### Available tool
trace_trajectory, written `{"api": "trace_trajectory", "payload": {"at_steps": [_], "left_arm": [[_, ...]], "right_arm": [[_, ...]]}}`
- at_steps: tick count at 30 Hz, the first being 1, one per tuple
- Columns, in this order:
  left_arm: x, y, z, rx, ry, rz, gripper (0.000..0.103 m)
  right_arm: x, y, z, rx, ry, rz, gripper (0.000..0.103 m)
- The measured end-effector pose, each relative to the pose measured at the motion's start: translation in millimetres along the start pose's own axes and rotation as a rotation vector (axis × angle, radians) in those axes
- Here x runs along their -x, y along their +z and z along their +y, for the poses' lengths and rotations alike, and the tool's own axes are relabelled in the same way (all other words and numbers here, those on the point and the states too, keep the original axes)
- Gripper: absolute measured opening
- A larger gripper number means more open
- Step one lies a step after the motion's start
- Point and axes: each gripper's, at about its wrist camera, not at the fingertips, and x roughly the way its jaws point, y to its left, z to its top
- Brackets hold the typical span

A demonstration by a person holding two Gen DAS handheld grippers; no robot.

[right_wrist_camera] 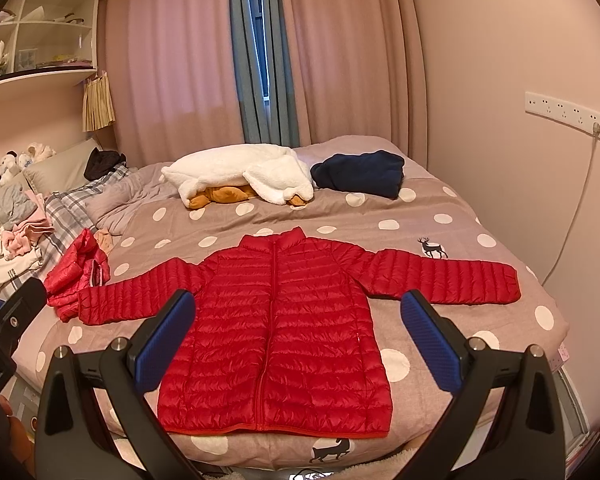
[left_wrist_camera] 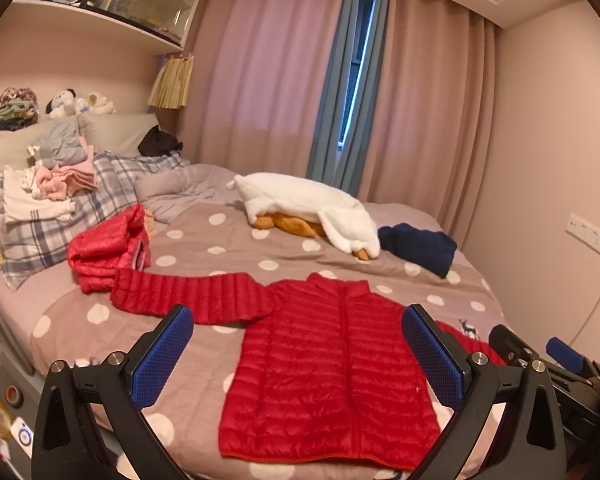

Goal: Fold large clothes

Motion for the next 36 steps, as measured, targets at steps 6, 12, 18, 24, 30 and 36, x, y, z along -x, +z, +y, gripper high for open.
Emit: {"api": "trace_trajectory", "payload": {"at_steps": [6,12,18,24,30,36], "left_arm": [[1,0,0,0.001,0.000,-0.006,0.103],[3,-1,2,0.001,0.000,-0.009,0.103],[3,-2,2,0.001,0.002,-0.006,0.103],[4,-2,3,-0.001,0.003,-0.006,0.103],[4,-2,4,-0.001,0.006,0.003,0.103],[-3,-5,6,0.006,0.003,0.009,0.103]], "right_arm": [[1,0,0,-0.005,0.001,0.005,0.103],[7,1,0,-0.001,0.001,-0.007,0.103],[9,3,-1,0.001,0.006,-0.002,0.103],[10,3,1,0.001,0.003,-0.002,0.103],[10,3,3,0.003,0.001,0.003,0.103],[7,3,5,0.004,0.001,0.007,0.103]]}}
